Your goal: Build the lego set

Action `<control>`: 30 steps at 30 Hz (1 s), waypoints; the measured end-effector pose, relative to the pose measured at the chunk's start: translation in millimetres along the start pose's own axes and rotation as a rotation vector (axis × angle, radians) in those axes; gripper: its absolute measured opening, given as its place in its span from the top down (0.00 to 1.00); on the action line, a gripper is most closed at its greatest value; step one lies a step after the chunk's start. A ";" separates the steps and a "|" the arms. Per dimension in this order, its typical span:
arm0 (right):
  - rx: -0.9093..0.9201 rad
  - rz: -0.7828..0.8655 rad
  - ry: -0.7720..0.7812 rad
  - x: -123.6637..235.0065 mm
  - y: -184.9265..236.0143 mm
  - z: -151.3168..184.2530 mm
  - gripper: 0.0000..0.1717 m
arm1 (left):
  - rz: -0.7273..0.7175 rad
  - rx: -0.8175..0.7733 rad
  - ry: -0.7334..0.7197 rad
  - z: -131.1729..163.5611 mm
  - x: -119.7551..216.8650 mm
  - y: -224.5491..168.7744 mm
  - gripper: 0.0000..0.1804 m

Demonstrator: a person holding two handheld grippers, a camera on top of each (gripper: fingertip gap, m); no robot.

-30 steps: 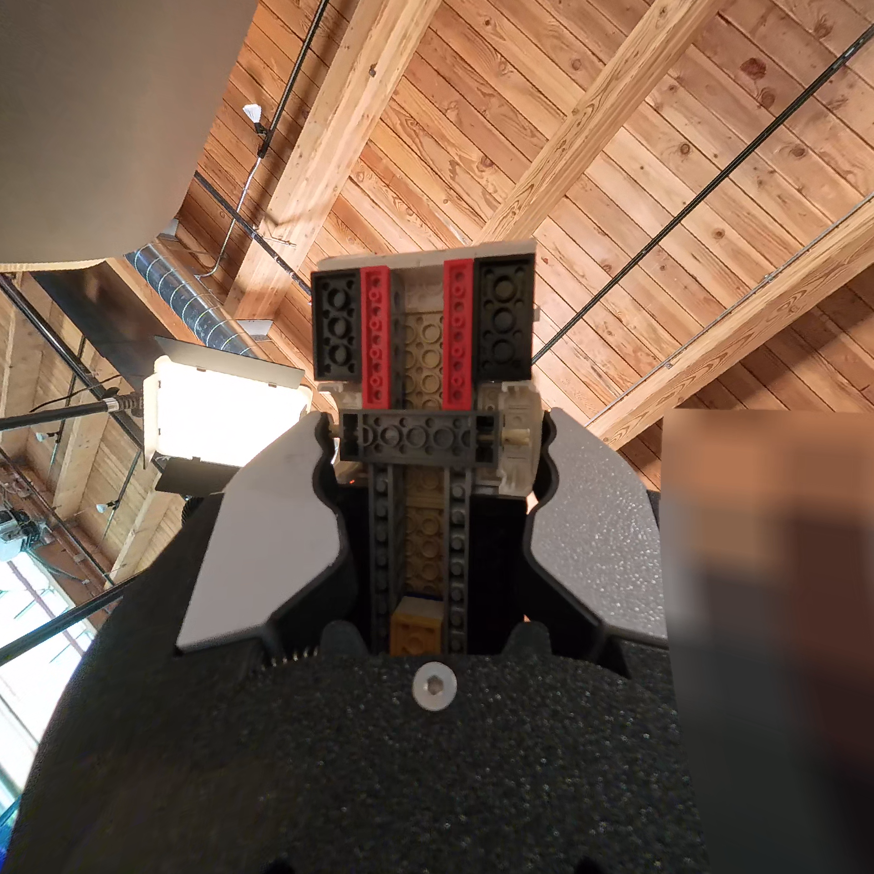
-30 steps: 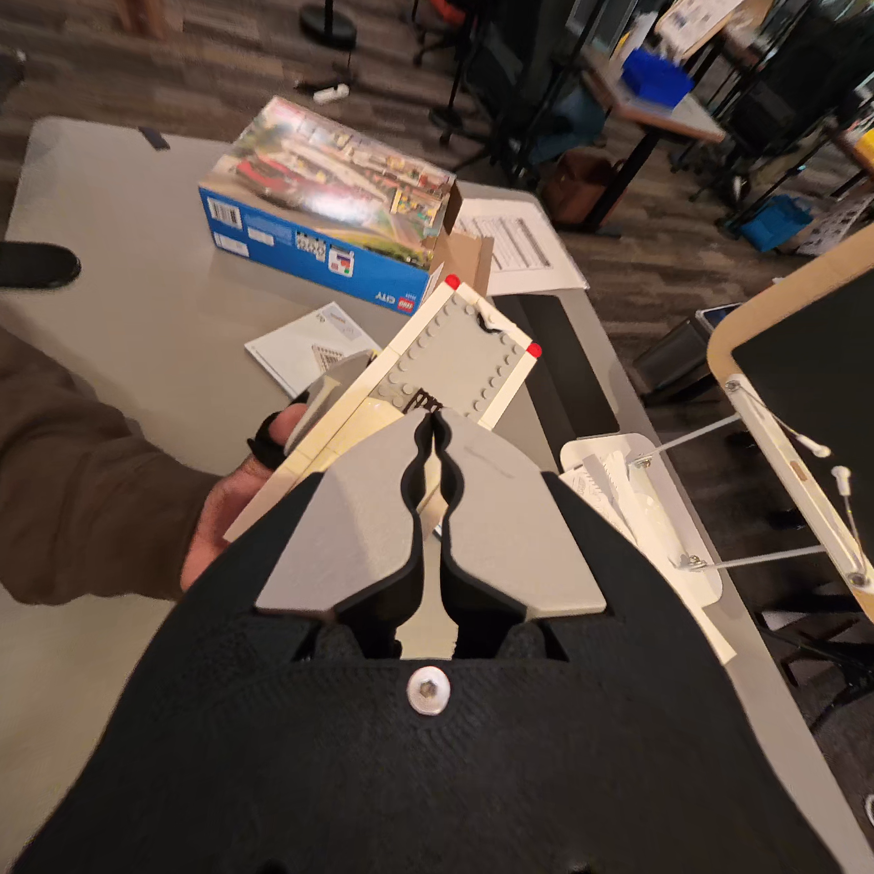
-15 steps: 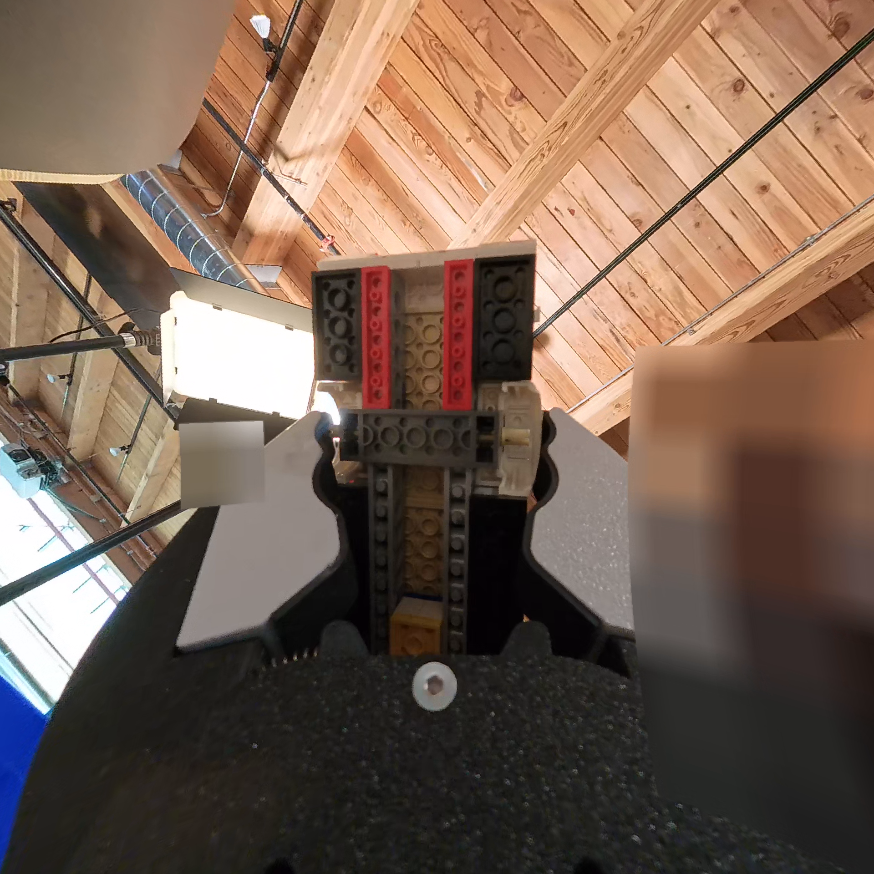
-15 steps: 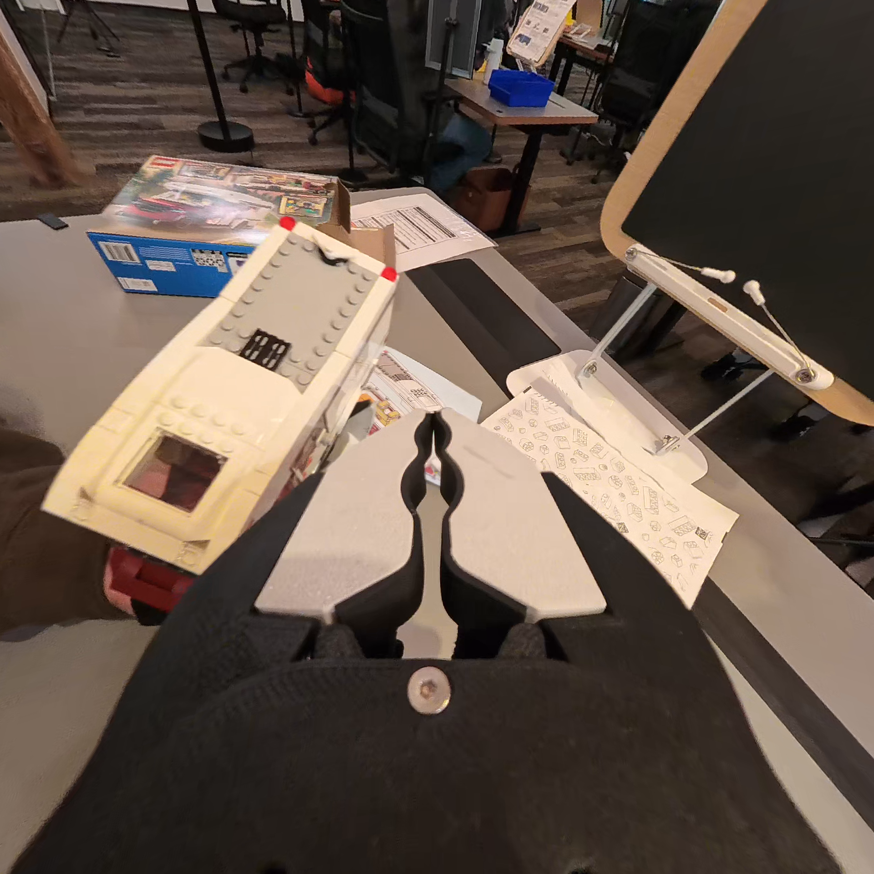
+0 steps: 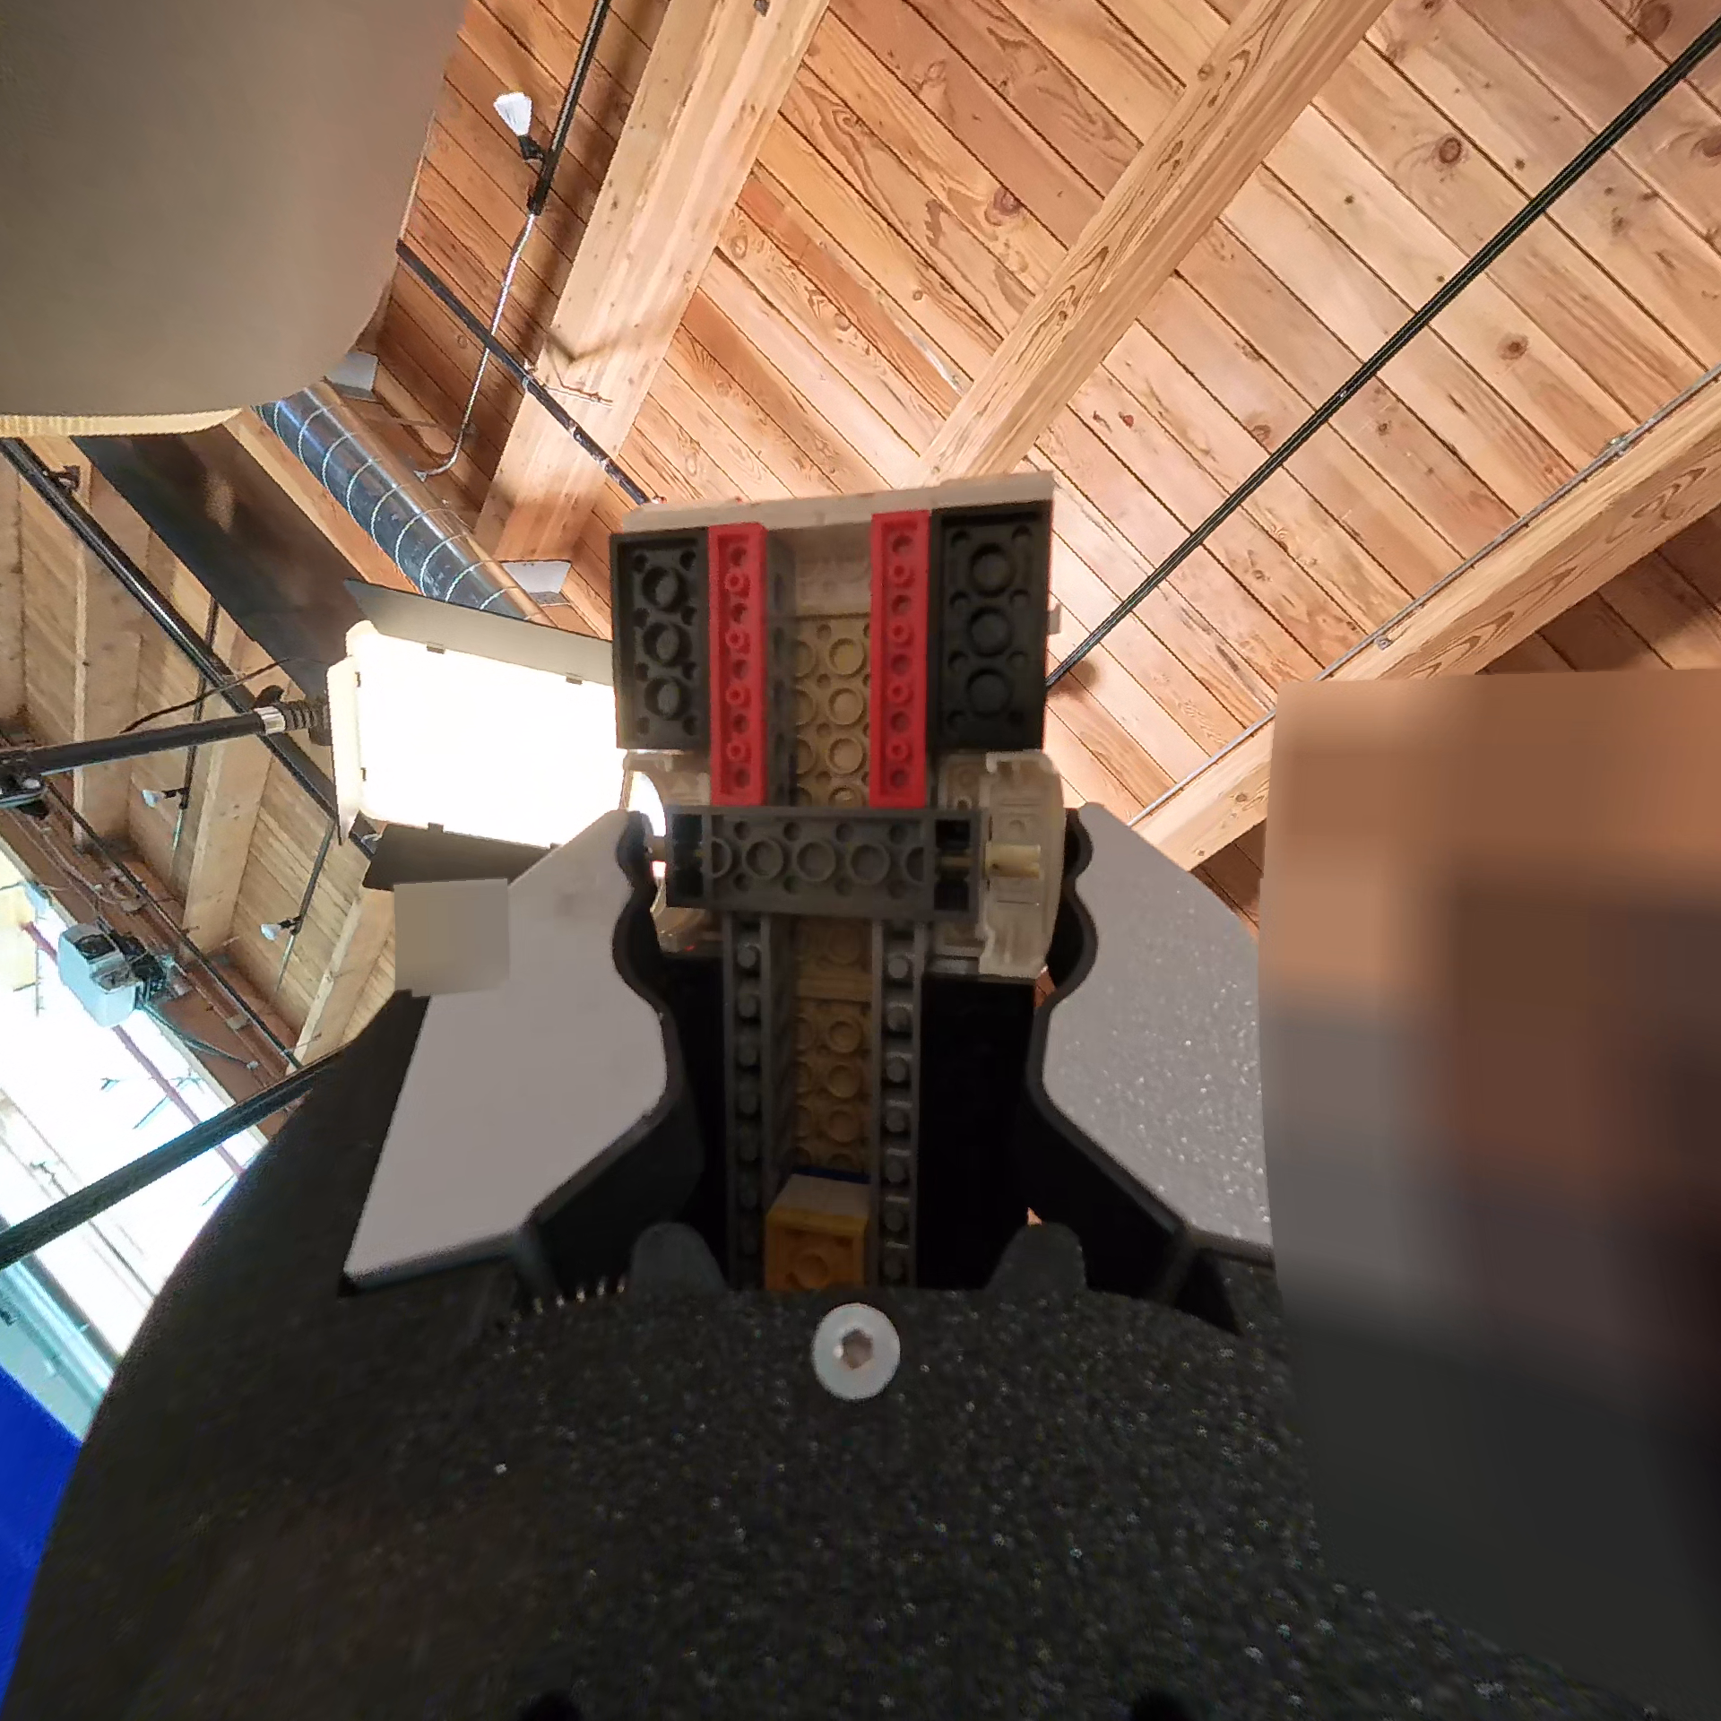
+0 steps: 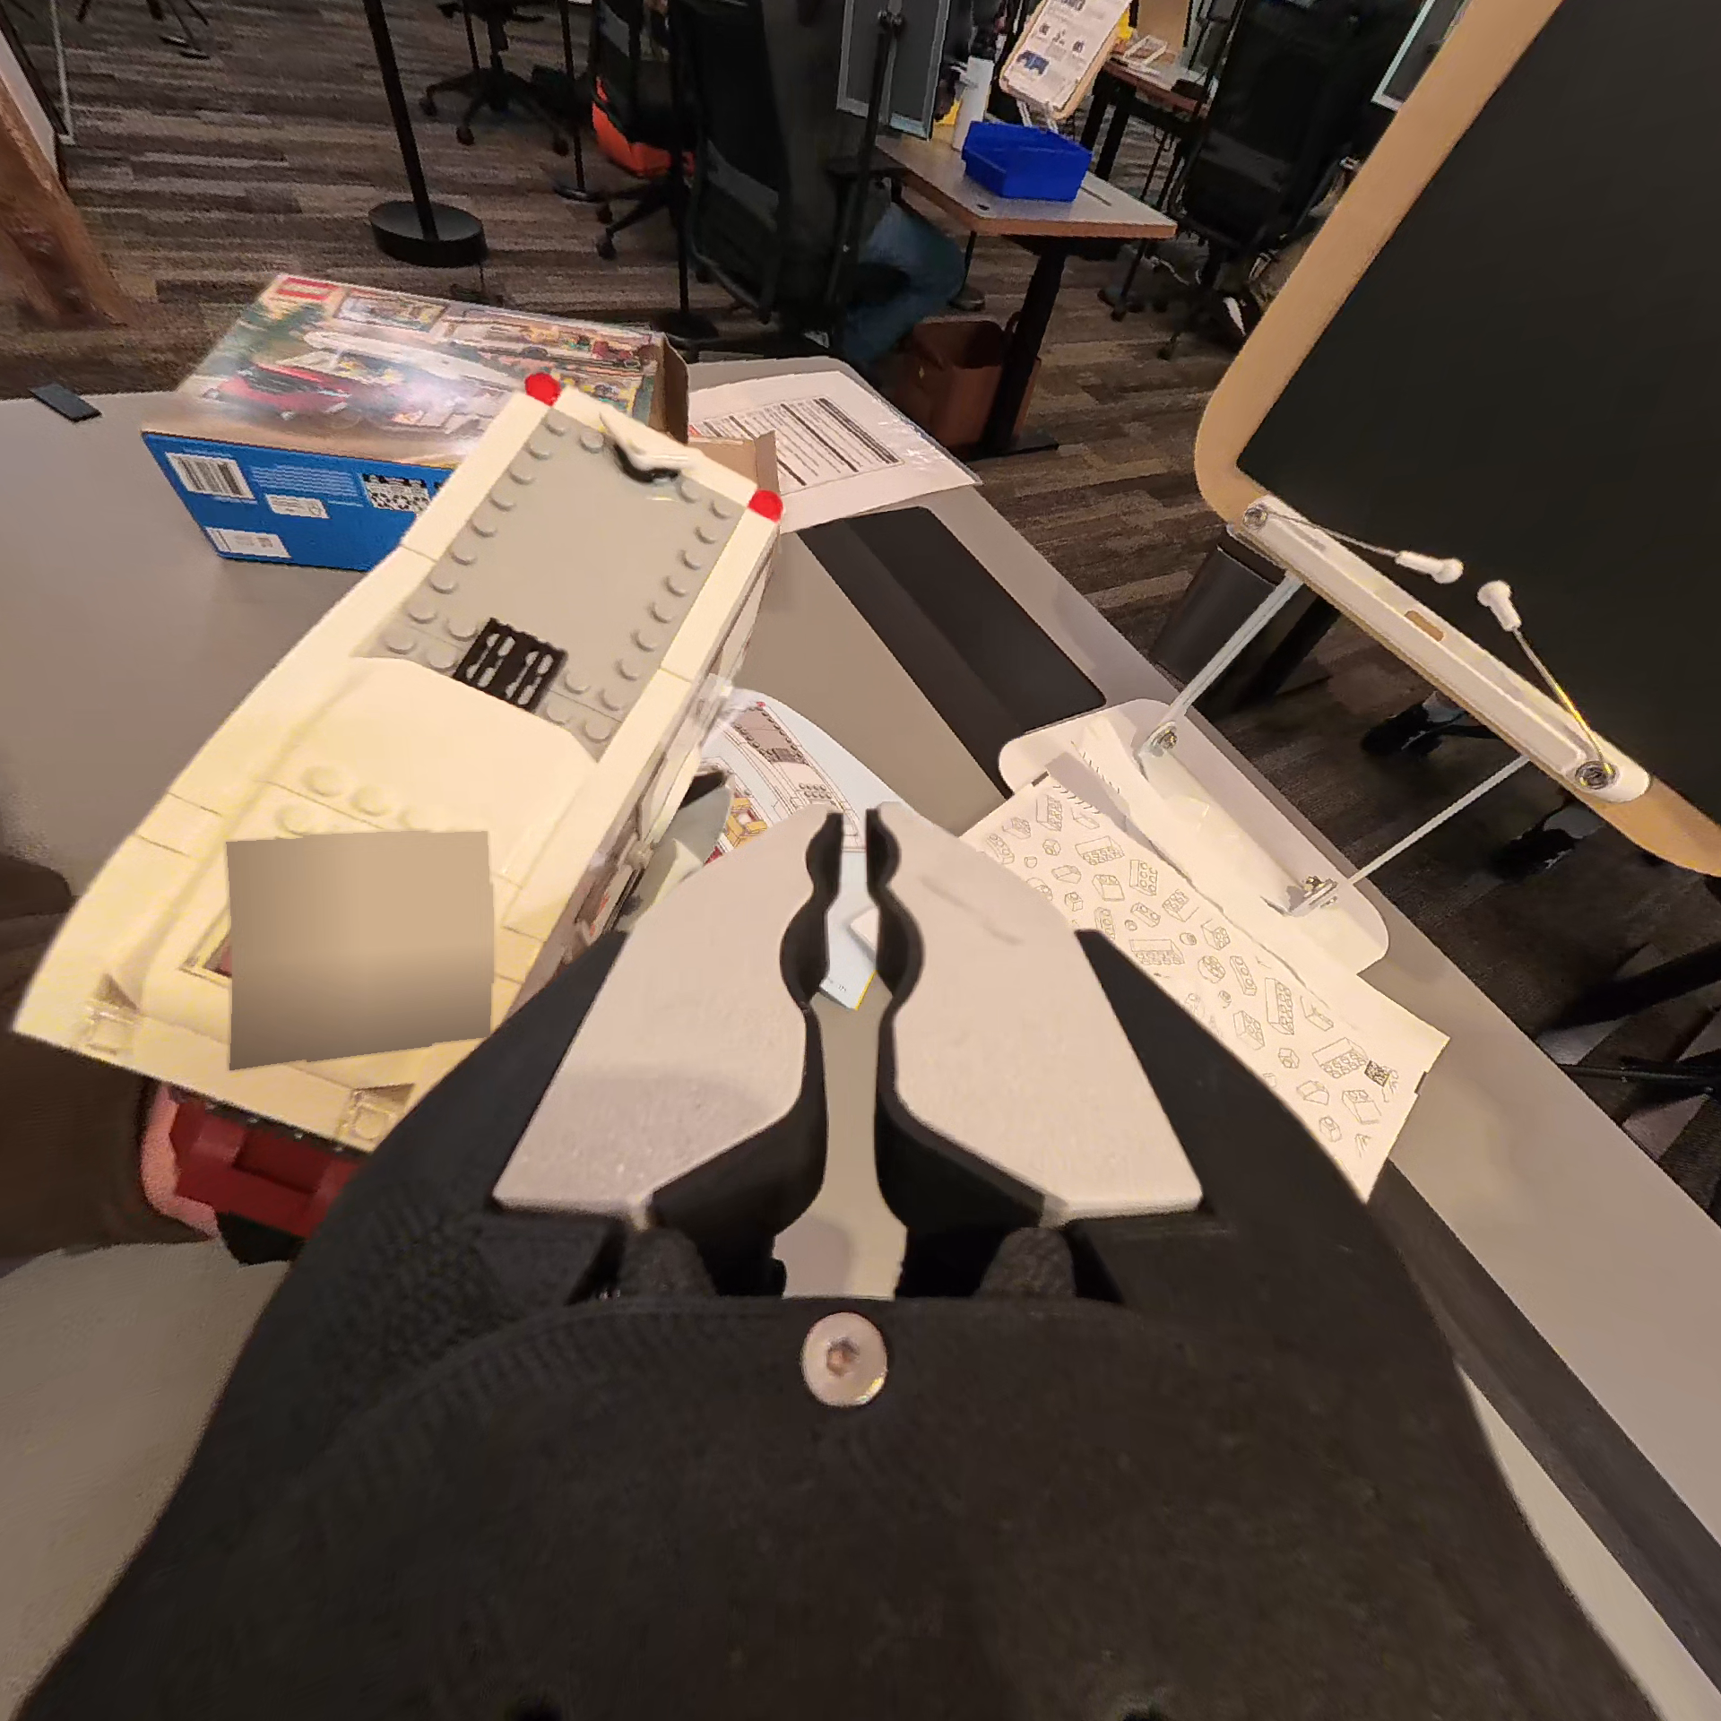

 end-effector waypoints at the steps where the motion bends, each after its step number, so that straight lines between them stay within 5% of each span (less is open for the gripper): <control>1: 0.002 0.004 -0.003 1.4 1.7 -1.6 0.97 | 0.001 -0.001 -0.008 -0.7 -0.4 -1.3 0.54; 10: -0.020 0.070 -0.021 22.3 5.8 2.8 0.93 | -0.044 0.118 -0.020 24.3 20.8 -1.0 0.54; 19: -0.122 0.093 0.093 28.2 7.5 66.0 0.90 | -0.081 0.288 0.068 68.1 33.4 11.7 0.54; 30: -0.189 0.062 0.140 4.7 6.6 104.4 0.90 | -0.098 0.256 0.056 57.3 32.5 15.3 0.54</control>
Point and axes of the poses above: each gripper's, where its closed fingertips meet, x back along the fingers, z out of its underside, y = z × x across the jaws, the point moved 5 cm from there along x, back along the fingers, and after that the axes turned 7 degrees about -z, right-handed, at the moved point
